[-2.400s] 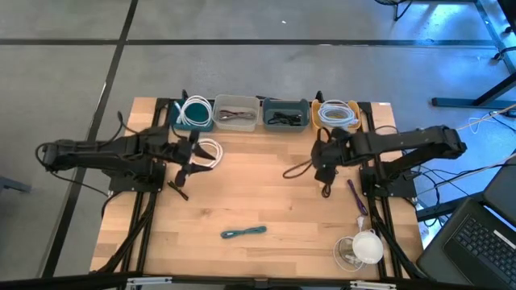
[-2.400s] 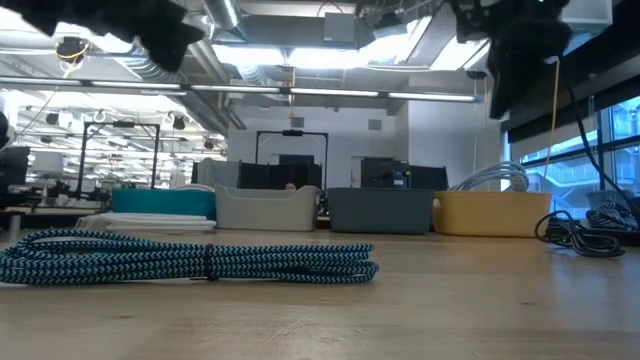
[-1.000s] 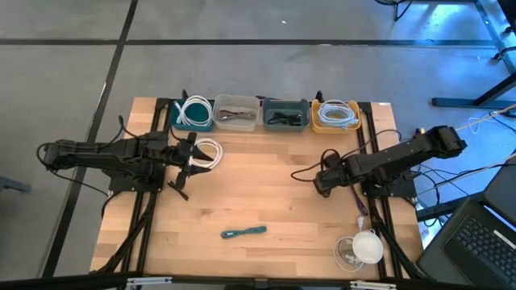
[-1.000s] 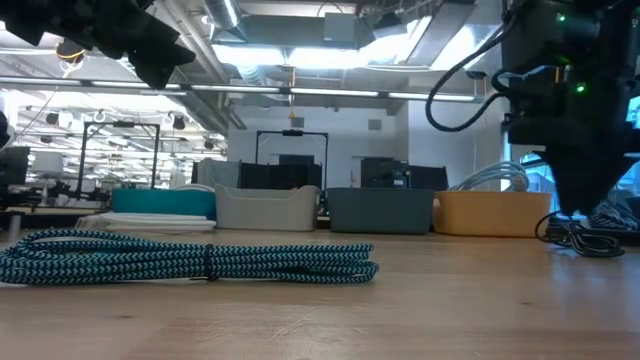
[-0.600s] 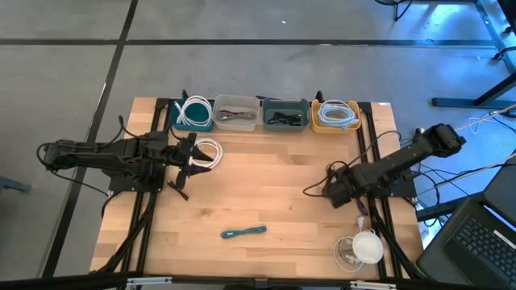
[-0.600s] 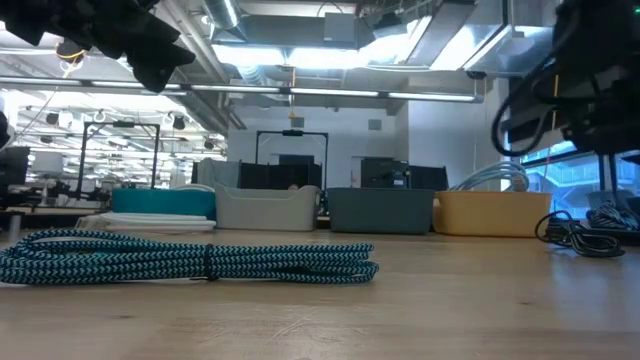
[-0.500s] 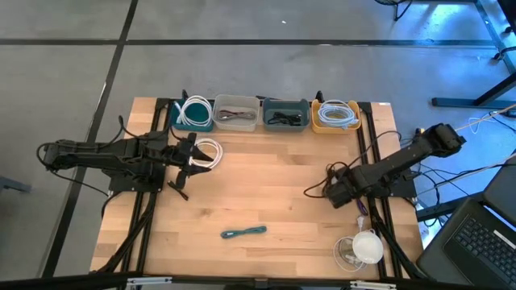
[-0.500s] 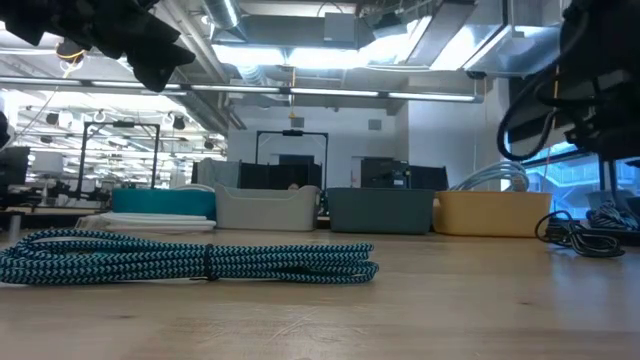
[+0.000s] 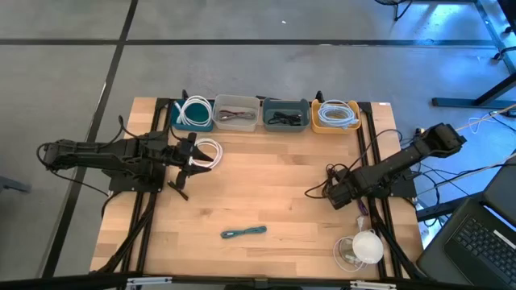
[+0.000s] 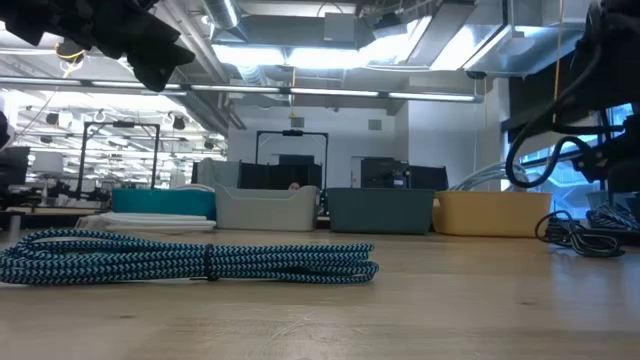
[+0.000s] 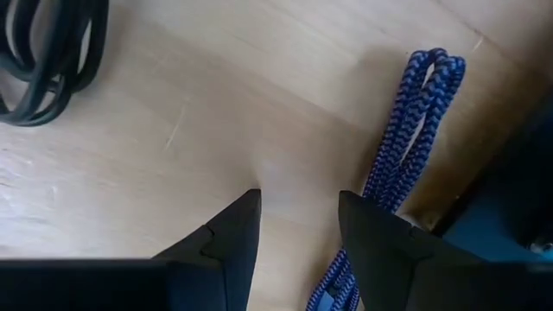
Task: Pick & Place USB Port
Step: Put the black and violet USB cable into the gray bin
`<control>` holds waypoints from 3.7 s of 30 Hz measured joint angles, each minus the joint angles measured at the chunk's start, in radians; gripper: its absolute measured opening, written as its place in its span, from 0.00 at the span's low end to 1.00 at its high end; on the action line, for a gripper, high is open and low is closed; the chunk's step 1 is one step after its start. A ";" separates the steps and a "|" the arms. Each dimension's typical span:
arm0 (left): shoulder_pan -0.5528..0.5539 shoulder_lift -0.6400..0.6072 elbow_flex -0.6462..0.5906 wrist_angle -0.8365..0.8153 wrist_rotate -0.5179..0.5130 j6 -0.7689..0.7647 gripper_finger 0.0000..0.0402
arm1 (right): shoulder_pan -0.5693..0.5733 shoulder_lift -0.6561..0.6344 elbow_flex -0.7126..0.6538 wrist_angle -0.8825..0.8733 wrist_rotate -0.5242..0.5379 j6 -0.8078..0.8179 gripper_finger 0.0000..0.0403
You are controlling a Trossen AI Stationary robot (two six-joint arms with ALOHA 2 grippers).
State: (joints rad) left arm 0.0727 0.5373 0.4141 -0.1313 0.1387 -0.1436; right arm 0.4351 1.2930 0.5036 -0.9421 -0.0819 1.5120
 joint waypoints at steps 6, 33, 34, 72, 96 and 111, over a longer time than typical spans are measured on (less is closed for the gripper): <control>0.000 0.000 0.000 0.000 0.000 0.000 0.38 | 0.000 0.003 0.122 -0.004 0.019 -0.039 0.40; 0.000 0.000 0.000 0.000 0.006 0.000 0.37 | -0.073 0.257 0.230 -0.317 0.091 -0.244 0.25; 0.000 0.000 0.000 0.000 0.006 0.000 0.37 | -0.074 0.257 0.220 -0.300 0.092 -0.248 0.25; 0.000 0.000 0.000 -0.012 0.012 0.019 0.36 | -0.038 0.262 0.362 -0.448 0.096 -0.218 0.01; 0.000 0.234 0.000 0.435 0.008 0.158 0.36 | -0.189 0.229 0.834 0.425 0.564 -1.364 0.00; 0.063 0.489 0.038 0.814 0.009 0.195 0.45 | -0.276 0.235 0.843 0.679 0.361 -1.597 0.00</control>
State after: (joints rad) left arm 0.1357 1.0262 0.4521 0.6825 0.1476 0.0512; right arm 0.1589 1.5284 1.3468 -0.2631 0.2794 -0.0847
